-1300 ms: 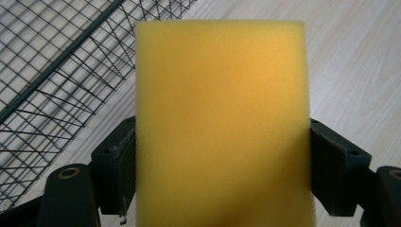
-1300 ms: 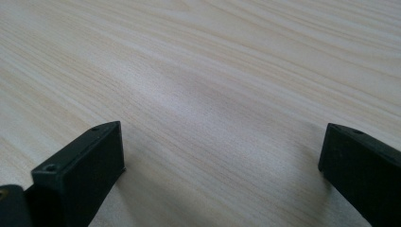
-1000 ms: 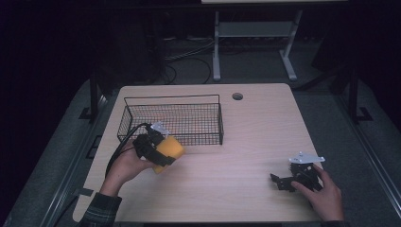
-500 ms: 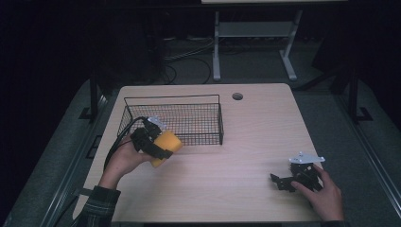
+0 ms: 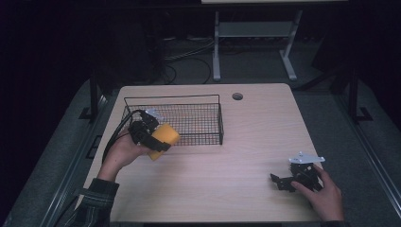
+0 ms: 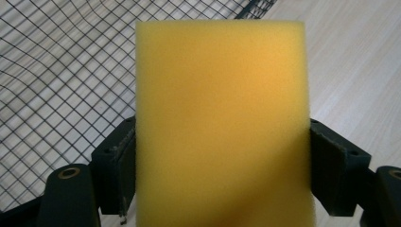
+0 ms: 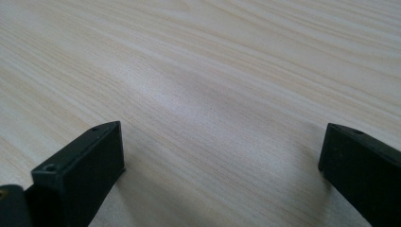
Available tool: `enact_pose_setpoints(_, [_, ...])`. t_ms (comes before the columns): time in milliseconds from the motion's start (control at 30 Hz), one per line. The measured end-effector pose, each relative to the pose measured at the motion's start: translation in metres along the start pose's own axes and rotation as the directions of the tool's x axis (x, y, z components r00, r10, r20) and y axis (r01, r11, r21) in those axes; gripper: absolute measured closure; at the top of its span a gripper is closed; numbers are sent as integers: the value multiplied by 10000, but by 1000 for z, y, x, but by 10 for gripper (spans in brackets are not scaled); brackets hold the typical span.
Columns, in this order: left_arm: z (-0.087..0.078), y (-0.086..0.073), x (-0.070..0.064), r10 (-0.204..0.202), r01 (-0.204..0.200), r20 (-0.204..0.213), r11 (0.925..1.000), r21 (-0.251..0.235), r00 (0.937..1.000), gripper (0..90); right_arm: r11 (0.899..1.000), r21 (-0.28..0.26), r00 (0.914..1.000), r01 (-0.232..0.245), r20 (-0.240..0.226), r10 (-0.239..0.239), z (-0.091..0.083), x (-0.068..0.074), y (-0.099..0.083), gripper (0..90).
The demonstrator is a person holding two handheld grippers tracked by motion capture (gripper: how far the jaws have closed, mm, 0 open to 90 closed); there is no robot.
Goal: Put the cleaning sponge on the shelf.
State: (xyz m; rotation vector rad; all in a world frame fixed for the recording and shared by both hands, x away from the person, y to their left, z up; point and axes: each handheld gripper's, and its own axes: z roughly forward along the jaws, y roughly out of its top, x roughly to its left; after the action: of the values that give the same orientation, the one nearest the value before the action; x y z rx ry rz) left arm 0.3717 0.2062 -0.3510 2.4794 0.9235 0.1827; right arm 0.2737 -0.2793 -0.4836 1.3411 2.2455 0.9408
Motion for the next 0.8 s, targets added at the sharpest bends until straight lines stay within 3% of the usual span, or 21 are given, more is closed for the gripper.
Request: enact_pose_setpoints(800, [-8, 13, 30, -461, 462, -484, 9989, 15, 9978, 226, 10000, -15, 10000, 24, 4, -24, 0, 0, 0, 2])
